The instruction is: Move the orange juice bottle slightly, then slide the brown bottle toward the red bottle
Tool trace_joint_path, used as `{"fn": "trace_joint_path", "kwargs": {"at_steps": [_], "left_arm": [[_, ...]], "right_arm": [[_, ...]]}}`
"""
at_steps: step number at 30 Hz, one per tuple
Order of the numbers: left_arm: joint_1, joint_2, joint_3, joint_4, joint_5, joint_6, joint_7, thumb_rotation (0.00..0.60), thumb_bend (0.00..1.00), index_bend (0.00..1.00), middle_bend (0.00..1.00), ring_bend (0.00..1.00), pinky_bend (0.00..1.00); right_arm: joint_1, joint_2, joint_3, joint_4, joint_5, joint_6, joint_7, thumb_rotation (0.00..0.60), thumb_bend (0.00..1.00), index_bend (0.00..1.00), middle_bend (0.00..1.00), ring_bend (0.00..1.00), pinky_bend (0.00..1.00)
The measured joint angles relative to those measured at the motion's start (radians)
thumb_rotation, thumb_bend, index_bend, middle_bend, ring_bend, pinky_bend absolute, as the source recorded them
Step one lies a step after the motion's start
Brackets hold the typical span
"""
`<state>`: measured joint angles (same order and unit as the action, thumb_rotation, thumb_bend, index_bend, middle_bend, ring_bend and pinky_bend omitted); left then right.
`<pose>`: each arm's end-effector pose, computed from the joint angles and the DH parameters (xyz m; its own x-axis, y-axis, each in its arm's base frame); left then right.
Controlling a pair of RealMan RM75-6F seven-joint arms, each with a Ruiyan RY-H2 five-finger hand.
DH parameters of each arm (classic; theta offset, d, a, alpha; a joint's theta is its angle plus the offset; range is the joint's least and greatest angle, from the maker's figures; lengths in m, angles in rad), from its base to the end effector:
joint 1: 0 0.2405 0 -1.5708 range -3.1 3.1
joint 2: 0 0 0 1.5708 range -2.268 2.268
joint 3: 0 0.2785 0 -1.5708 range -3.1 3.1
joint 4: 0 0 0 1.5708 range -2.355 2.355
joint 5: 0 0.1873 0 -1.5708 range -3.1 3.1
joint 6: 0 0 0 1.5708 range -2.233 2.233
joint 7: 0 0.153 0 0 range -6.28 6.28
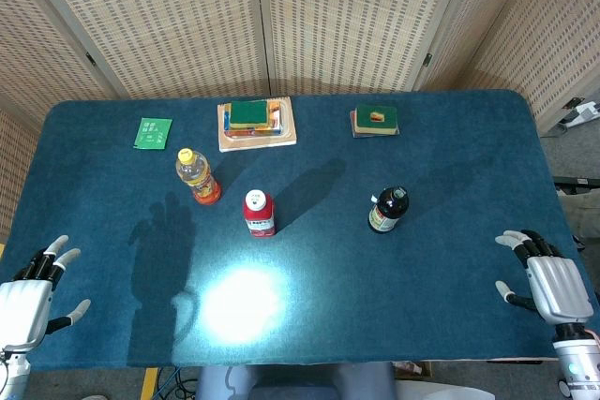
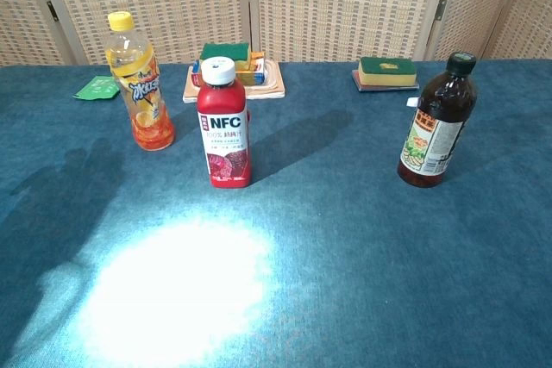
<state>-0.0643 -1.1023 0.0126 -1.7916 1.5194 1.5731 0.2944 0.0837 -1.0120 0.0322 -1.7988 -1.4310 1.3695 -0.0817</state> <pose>-0.2925 0.1696 0.1852 0.5161 -0.0079 0.8565 0.8565 -0.0061 -0.5162 -0.3099 -0.1819 0.1930 0.3842 -0.1460 0.9116 -0.9183 0.0413 0.3936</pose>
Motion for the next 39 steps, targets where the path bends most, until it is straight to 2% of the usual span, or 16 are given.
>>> {"fn": "trace_joint_path", "kwargs": {"at_steps": [7, 13, 19, 26, 39], "left_arm": [[0.000, 0.001, -0.006, -0.003, -0.007, -0.015, -0.008, 0.600, 0.14, 0.23, 0.10, 0.14, 0.38], [-0.021, 0.005, -0.044, -0.023, -0.053, -0.045, -0.043, 0.600, 0.14, 0.18, 0.10, 0.14, 0.38], [-0.075, -0.023, -0.120, 0.012, -0.155, -0.117, -0.105, 0.600, 0.14, 0.10, 0.07, 0.14, 0.38], [-0.176, -0.078, -0.234, 0.097, -0.316, -0.249, -0.195, 0.600, 0.14, 0.07, 0.07, 0.14, 0.38], [-0.343, -0.140, -0.351, 0.130, -0.530, -0.493, -0.271, 0.600, 0.14, 0.06, 0.07, 0.14, 0.38]], "right_arm": [[-0.002, 0.000, 0.000, -0.003, -0.005, 0.008, -0.005, 0.600, 0.24, 0.28, 0.23, 0.13, 0.29], [0.006, -0.004, 0.004, 0.003, 0.009, -0.005, -0.009, 0.600, 0.24, 0.28, 0.23, 0.13, 0.29], [0.005, 0.001, -0.001, -0.002, 0.000, -0.003, -0.012, 0.600, 0.24, 0.28, 0.23, 0.13, 0.29], [-0.010, 0.008, -0.003, -0.009, -0.010, 0.026, -0.007, 0.600, 0.24, 0.28, 0.23, 0.13, 0.29], [-0.015, 0.015, -0.003, -0.012, -0.016, 0.036, 0.005, 0.600, 0.24, 0.28, 0.23, 0.13, 0.29]]}}
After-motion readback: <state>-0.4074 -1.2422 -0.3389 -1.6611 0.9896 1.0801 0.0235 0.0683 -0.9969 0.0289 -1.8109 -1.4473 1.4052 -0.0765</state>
